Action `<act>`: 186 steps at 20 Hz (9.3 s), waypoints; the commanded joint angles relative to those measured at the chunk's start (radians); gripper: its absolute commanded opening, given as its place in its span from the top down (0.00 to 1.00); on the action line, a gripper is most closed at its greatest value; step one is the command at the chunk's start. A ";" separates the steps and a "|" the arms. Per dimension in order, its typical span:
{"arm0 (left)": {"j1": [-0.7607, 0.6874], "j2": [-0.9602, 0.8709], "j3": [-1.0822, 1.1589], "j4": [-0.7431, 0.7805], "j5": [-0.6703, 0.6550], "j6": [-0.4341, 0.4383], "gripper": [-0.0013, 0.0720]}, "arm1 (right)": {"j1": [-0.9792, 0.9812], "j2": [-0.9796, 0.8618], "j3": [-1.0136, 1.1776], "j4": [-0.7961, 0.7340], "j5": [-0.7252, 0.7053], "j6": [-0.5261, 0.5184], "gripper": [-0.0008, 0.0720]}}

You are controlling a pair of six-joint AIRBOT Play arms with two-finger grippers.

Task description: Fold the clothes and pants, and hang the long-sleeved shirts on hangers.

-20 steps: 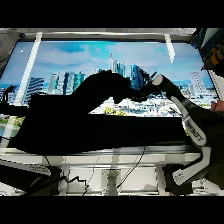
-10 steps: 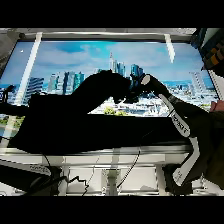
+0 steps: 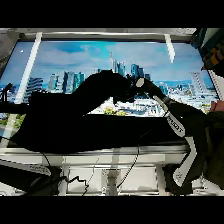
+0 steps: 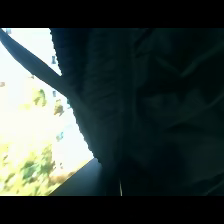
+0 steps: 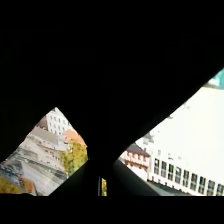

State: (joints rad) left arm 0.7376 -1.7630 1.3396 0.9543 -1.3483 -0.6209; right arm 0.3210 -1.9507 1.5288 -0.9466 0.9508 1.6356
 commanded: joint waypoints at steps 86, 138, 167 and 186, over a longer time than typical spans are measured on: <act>-0.088 0.022 0.125 0.174 0.420 -0.525 0.95 | -0.686 0.124 -0.011 -0.087 -0.376 -0.471 0.88; 0.428 0.229 -0.499 -0.455 0.381 -0.016 0.43 | -0.658 0.870 -0.036 -0.256 0.611 -0.335 0.98; 0.366 0.229 -0.499 -0.462 0.342 -0.022 0.95 | -0.658 1.078 -1.122 -0.350 0.131 0.312 0.19; 0.367 0.452 -0.456 -0.523 0.110 -0.023 0.95 | -0.658 1.157 -0.886 -0.456 0.107 0.227 0.98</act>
State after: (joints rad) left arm 1.1038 -1.4090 0.8581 0.4515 -1.2110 -0.6430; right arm -0.3370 -0.8585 0.5461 -1.3930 1.0058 1.8973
